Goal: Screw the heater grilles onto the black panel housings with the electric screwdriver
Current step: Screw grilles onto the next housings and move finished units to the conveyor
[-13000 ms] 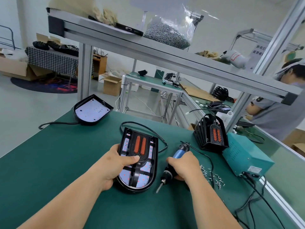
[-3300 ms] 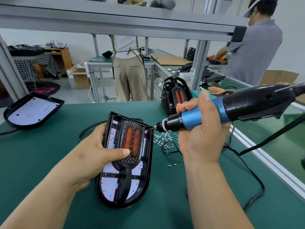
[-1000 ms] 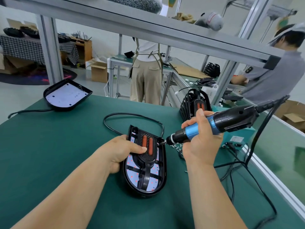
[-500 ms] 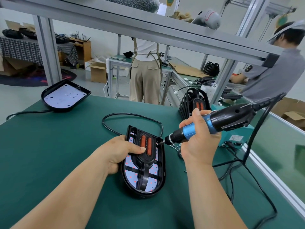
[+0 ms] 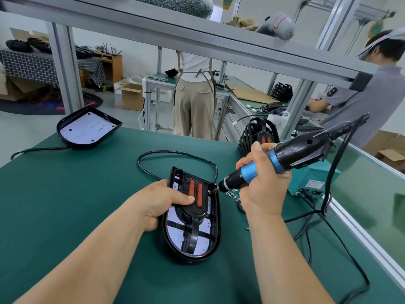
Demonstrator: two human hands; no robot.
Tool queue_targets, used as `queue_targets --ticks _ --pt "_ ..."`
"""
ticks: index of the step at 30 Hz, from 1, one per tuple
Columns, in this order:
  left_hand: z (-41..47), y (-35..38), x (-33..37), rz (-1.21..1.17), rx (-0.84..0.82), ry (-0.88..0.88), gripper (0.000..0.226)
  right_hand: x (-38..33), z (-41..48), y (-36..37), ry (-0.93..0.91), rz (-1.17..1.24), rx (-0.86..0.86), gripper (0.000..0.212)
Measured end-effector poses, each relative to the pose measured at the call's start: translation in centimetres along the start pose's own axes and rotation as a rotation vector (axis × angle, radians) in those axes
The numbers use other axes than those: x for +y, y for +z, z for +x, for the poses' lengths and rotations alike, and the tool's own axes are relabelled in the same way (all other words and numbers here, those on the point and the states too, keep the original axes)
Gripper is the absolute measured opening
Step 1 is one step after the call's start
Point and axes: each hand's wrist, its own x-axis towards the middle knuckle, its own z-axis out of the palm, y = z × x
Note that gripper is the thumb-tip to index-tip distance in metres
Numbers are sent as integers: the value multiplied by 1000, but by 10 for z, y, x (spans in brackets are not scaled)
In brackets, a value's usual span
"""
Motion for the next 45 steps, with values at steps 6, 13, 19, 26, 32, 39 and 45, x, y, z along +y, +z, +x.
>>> queue_targets --ticks 6,13,19,26,32,39,45 --pt "0 1 -1 -2 0 5 19 0 -4 -3 -5 -12 32 29" --pt "1 -4 -1 -8 13 -2 31 -3 -3 -17 9 140 202 14" --pt "2 -7 3 -36 56 16 33 -5 10 -40 187 348 417 31" --pt "4 -9 4 -189 21 51 41 -4 18 -59 379 439 567 21" --pt "-13 -3 1 565 570 391 60 -6 25 -76 407 557 611 21" --pt "-33 100 -24 1656 277 774 18 -7 28 -83 411 653 661 23" --pt "-11 140 -40 1785 211 619 16 -5 28 -84 410 648 656 23"
